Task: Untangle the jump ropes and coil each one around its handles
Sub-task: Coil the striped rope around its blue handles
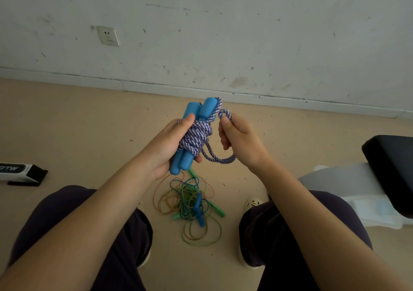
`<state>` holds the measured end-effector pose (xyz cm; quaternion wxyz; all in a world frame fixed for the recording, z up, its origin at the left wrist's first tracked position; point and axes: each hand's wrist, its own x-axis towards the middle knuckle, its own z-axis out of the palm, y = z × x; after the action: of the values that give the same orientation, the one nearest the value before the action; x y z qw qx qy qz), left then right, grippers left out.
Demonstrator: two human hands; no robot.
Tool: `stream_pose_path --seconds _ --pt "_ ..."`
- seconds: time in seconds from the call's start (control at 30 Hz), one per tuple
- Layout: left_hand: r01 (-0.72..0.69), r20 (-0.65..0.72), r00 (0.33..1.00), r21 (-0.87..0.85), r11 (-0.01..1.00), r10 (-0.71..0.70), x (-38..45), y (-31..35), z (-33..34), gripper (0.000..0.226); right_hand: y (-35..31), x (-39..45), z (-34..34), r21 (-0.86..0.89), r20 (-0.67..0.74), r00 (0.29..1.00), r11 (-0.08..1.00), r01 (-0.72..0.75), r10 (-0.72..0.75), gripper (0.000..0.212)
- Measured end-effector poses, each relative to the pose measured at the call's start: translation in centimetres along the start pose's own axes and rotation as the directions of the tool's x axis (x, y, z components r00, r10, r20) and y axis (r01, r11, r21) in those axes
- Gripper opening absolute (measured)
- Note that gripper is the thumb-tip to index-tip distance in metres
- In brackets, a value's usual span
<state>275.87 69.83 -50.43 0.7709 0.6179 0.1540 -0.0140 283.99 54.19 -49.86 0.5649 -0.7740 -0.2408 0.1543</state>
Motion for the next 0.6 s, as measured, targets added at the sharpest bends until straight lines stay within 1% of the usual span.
stream_pose_path --seconds 0.13,0.2,0.27,0.33,0.37,0.5,0.6 --pt "-0.023 0.001 1.000 0.030 0.999 0.023 0.1 -0.1 -0.2 0.051 -0.6 -0.2 -0.1 0.134 0.140 0.986 0.985 -0.104 0.085 0.030" --pt "-0.033 0.004 0.999 0.039 0.999 0.033 0.1 -0.2 -0.3 0.058 -1.0 -0.4 -0.1 0.145 0.139 0.987 0.984 -0.107 0.087 0.032" --pt "-0.065 0.005 0.998 0.068 0.996 0.065 -0.1 -0.3 -0.3 0.057 -0.8 -0.4 -0.1 0.068 0.109 0.991 0.995 -0.080 0.072 0.039" --pt "-0.101 0.007 0.995 0.125 0.987 0.101 -0.2 -0.3 -0.2 0.051 -0.5 -0.4 0.1 -0.032 0.088 0.994 0.997 -0.065 0.068 0.053" --pt "-0.114 0.010 0.993 0.153 0.982 0.114 -0.1 -0.3 -0.2 0.048 -0.2 -0.4 0.1 -0.069 0.079 0.994 0.995 -0.070 0.076 0.057" --pt "-0.143 0.004 0.989 0.220 0.965 0.146 0.1 -0.5 -0.6 0.039 0.3 -0.4 0.3 -0.100 0.068 0.994 0.992 -0.077 0.084 0.048" --pt "-0.144 -0.024 0.988 0.266 0.953 0.156 0.0 -0.5 -0.5 0.045 0.1 -0.6 0.4 -0.225 0.049 0.998 0.974 -0.026 0.038 0.048"
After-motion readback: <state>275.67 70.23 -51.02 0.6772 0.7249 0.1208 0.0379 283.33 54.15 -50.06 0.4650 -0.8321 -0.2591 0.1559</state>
